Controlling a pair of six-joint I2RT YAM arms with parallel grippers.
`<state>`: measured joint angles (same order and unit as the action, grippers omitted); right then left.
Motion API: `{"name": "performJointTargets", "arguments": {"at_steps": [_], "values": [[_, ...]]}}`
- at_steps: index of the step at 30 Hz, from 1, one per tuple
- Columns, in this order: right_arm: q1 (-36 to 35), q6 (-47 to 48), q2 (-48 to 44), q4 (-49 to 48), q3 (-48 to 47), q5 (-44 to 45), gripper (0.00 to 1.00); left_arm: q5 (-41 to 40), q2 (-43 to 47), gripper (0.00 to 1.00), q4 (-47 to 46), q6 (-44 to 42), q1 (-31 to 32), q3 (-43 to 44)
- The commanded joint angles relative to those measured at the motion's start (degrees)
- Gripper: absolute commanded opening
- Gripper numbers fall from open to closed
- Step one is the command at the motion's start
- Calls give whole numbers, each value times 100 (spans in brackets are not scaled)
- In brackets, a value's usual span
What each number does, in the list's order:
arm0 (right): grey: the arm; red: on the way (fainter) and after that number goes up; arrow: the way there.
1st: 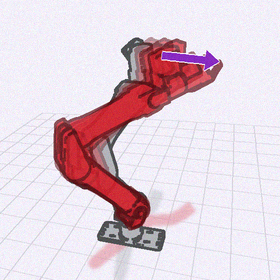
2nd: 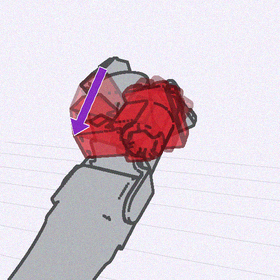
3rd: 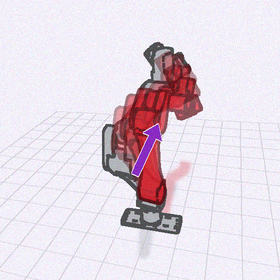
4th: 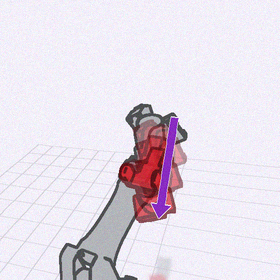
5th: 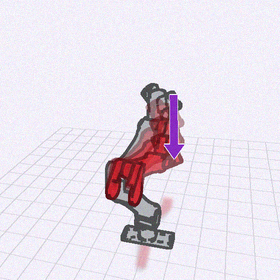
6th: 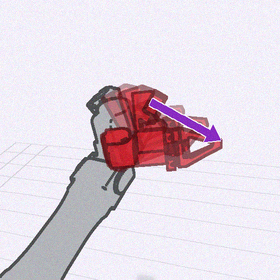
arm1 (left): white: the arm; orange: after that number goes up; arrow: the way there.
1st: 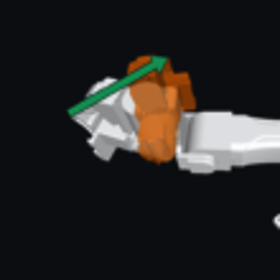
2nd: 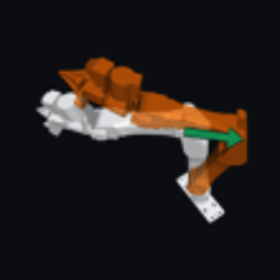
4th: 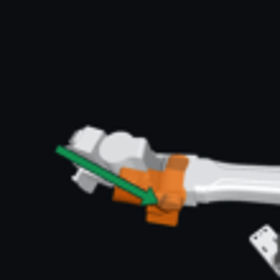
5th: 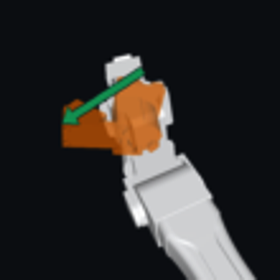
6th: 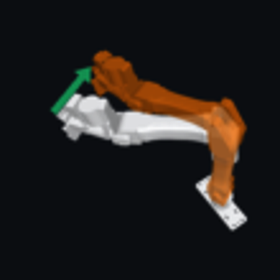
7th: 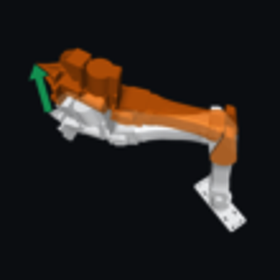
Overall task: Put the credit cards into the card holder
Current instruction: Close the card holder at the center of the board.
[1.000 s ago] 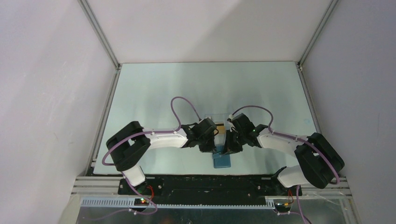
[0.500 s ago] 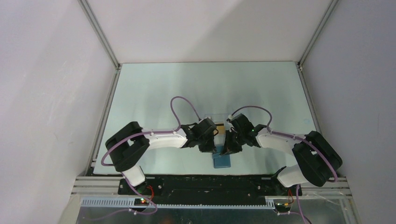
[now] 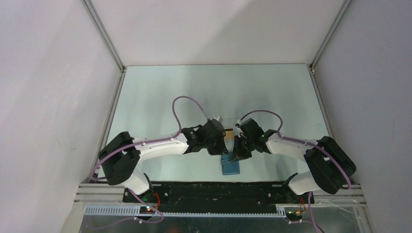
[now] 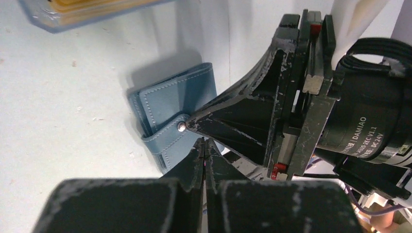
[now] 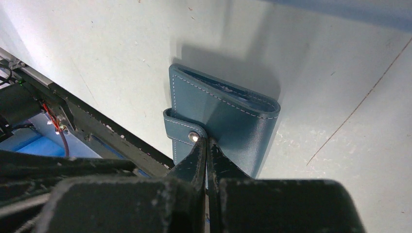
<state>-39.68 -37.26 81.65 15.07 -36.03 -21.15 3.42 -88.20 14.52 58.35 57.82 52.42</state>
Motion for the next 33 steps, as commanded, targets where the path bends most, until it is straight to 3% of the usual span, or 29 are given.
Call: {"name": "performJointTargets", "arguments": {"at_steps": [1, 33], "values": [[-60, 190, 105, 192, 31, 484, 0, 233, -235, 0, 6, -92, 158, 221], [-64, 223, 168, 226, 35, 450, 0, 134, -892, 0, 1, 34, 309, 51]]}}
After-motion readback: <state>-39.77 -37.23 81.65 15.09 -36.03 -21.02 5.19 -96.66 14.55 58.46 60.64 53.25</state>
